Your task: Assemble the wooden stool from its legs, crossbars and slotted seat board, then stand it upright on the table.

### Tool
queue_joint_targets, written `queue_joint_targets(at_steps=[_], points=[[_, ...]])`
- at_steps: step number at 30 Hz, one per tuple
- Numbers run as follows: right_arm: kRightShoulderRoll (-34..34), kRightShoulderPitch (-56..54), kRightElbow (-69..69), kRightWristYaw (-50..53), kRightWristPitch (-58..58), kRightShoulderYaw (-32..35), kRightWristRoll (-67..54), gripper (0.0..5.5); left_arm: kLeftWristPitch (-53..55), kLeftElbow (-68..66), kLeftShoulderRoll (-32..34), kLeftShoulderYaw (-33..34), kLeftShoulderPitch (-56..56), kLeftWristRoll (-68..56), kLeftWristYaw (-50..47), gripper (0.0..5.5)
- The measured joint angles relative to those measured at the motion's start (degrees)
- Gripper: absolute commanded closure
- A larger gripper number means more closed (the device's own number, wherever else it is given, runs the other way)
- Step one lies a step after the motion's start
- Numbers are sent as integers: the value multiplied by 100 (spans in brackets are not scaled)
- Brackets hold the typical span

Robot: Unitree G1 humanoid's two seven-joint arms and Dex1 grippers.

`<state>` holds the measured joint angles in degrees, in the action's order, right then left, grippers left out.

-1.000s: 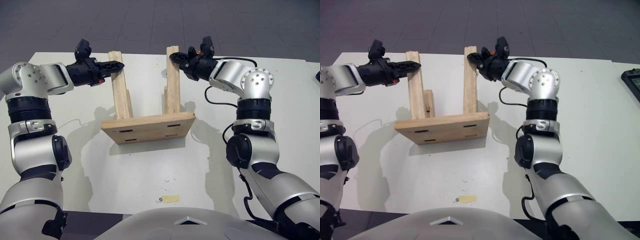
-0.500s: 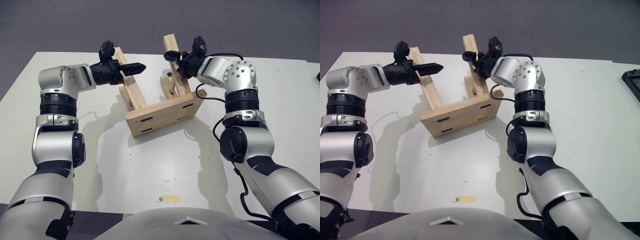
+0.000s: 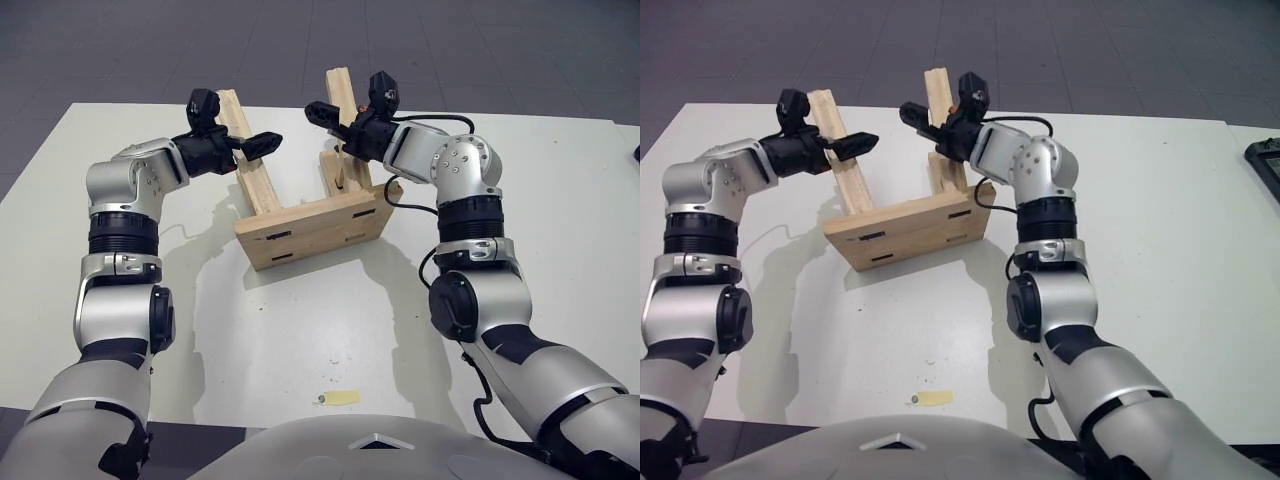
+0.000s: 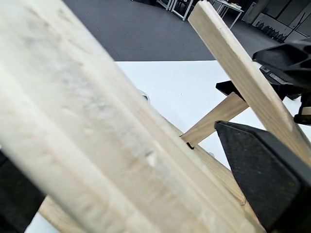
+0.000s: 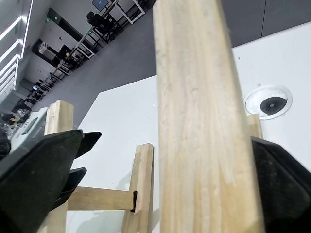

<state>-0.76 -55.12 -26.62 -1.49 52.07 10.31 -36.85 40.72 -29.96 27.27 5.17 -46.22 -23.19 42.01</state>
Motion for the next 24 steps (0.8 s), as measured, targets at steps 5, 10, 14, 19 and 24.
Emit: queue_joint_targets(at_steps=[5,10,14,19,24], points=[[-23,358,549,-170,-558,-681,723,12,-498,767,-34,-103,478,194,-126,10],[-59,688,1000,-327,-911,-959,1111,12,-1018,1438,-132,-100,845,253,-366,10],[-32,784,1145,-384,-979,-986,1261,12,-1142,1501,-164,-99,893,265,-458,10],[6,745,925,-466,-628,-830,1219,12,-775,943,-182,123,729,77,-549,10],[19,175,142,-564,-138,-342,985,12,-410,-100,-173,328,171,-56,-388,10]])
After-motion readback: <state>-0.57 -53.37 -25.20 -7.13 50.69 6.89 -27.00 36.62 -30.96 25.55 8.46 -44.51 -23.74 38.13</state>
